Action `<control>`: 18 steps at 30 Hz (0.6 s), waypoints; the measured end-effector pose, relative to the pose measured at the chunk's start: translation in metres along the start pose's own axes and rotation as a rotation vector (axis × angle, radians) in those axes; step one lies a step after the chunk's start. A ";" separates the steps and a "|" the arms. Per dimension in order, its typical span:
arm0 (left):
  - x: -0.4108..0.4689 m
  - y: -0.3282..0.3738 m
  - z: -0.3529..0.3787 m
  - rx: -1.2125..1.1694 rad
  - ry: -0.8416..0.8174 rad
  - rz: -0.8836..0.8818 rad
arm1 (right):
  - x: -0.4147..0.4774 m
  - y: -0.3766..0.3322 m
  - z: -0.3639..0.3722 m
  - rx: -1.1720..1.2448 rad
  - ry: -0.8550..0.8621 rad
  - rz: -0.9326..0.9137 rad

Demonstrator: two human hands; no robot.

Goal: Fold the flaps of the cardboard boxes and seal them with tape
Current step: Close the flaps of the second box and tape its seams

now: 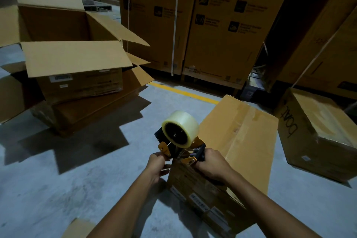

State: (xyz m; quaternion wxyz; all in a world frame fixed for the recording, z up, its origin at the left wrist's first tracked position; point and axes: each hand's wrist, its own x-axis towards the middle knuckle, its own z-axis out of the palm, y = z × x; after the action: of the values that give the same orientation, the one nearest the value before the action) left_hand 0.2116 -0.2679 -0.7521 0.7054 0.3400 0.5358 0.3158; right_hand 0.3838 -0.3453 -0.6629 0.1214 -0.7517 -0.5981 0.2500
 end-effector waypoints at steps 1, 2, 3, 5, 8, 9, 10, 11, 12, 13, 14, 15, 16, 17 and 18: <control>0.003 -0.005 -0.002 0.065 0.014 -0.006 | -0.001 -0.001 -0.001 0.002 -0.003 -0.001; 0.005 -0.010 -0.005 0.123 0.026 -0.012 | -0.001 -0.002 -0.002 0.007 -0.004 -0.008; 0.006 -0.015 -0.006 0.205 0.043 -0.004 | -0.002 -0.002 -0.002 0.017 -0.013 -0.007; 0.005 -0.023 -0.007 0.393 0.140 0.088 | -0.002 -0.002 -0.002 0.044 -0.025 -0.006; -0.006 -0.024 -0.003 0.338 0.260 0.329 | -0.001 -0.002 -0.002 0.059 -0.035 -0.012; -0.011 -0.021 0.000 0.248 0.256 0.380 | 0.000 -0.001 -0.002 0.064 -0.041 -0.010; -0.016 -0.018 0.004 0.153 0.228 0.399 | 0.001 -0.001 -0.002 0.072 -0.043 -0.008; -0.021 -0.017 0.008 0.074 0.180 0.393 | 0.002 0.000 -0.001 0.078 -0.044 -0.006; -0.025 -0.019 0.011 0.022 0.119 0.384 | 0.003 0.001 -0.001 0.084 -0.046 -0.003; -0.026 -0.022 0.012 -0.001 0.064 0.380 | 0.003 0.001 0.000 0.088 -0.047 0.004; -0.026 -0.024 0.012 -0.002 0.026 0.375 | 0.004 0.002 0.000 0.089 -0.047 0.012; -0.025 -0.027 0.010 -0.003 0.005 0.367 | 0.005 0.002 0.001 0.088 -0.046 0.016; -0.025 -0.029 0.010 -0.004 -0.005 0.359 | 0.004 0.002 0.000 0.091 -0.045 0.019; -0.025 -0.031 0.011 -0.013 -0.014 0.354 | 0.005 0.002 0.000 0.099 -0.044 0.020; -0.028 -0.032 0.012 -0.017 -0.015 0.350 | 0.005 0.001 0.000 0.106 -0.042 0.022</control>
State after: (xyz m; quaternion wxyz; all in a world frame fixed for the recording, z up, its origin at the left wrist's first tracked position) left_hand 0.2196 -0.3101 -0.7609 0.6464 0.4244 0.4607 0.4357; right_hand 0.3860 -0.3407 -0.6645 0.1458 -0.7452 -0.5783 0.2983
